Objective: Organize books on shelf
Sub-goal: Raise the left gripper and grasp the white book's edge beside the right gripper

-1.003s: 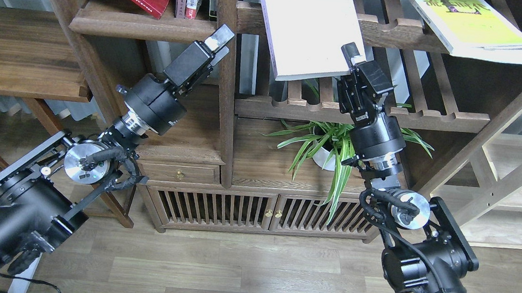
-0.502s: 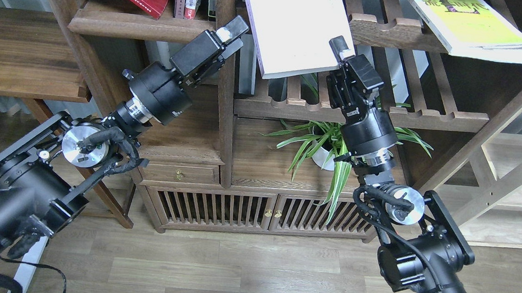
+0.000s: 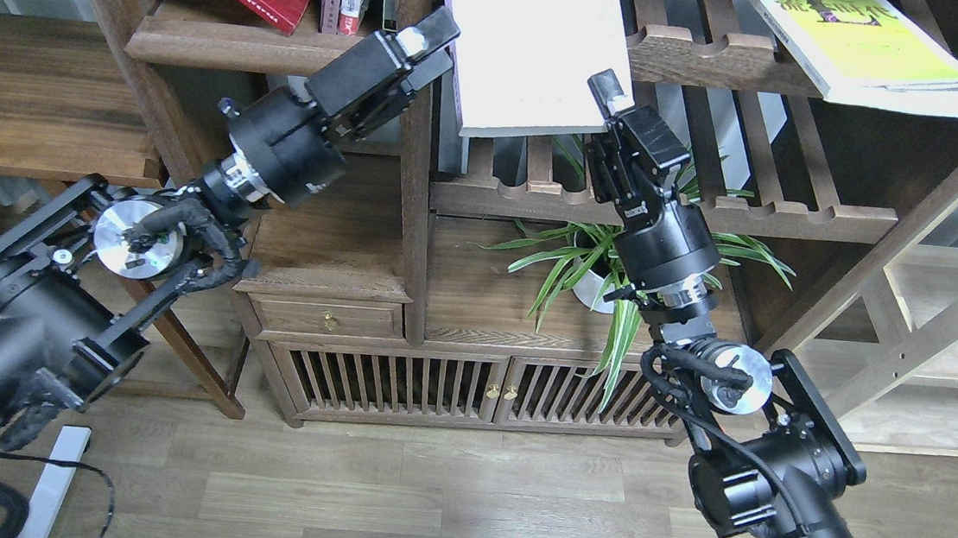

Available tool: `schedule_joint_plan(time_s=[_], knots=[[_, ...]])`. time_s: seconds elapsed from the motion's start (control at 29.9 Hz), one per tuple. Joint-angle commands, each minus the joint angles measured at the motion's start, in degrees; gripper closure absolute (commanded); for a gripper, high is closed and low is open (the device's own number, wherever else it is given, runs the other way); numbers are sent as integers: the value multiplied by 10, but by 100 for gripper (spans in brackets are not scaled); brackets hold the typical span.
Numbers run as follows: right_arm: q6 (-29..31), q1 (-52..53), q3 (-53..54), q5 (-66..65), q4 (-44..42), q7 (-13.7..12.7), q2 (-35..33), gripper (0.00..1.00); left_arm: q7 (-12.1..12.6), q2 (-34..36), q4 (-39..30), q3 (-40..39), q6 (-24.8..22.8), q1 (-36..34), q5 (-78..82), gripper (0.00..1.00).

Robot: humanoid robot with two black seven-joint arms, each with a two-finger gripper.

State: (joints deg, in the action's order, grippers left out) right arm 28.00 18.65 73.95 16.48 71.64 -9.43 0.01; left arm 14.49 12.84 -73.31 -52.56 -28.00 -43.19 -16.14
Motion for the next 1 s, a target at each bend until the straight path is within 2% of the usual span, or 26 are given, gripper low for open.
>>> schedule_joint_plan(time_s=[0.0,0.23,0.37,0.43,0.53,0.7,0.97], knots=[[0,1,0,0,-1,0,0,95,7,10,1,2,0,7,-1,2],[0,3,-1,0,-2,0,0,95,13,10,19,5,0,4,-5,2],[0,3,-6,0,-3,0,0,95,64,6,22,5,0,-2,-26,4],[0,3,-9,0,-3,0,0,95,78,4,25,0,0,-5,-33,4],[0,2,-13,-1,-2,-1,0,95,79,3,27,0,0,-22,-56,3],[0,3,-14,-2,-2,-1,0,95,93,2,41,5,41,-55,-70,3],[0,0,-6,-2,-2,-1,0,95,96,2,47,6,59,-63,-63,3]])
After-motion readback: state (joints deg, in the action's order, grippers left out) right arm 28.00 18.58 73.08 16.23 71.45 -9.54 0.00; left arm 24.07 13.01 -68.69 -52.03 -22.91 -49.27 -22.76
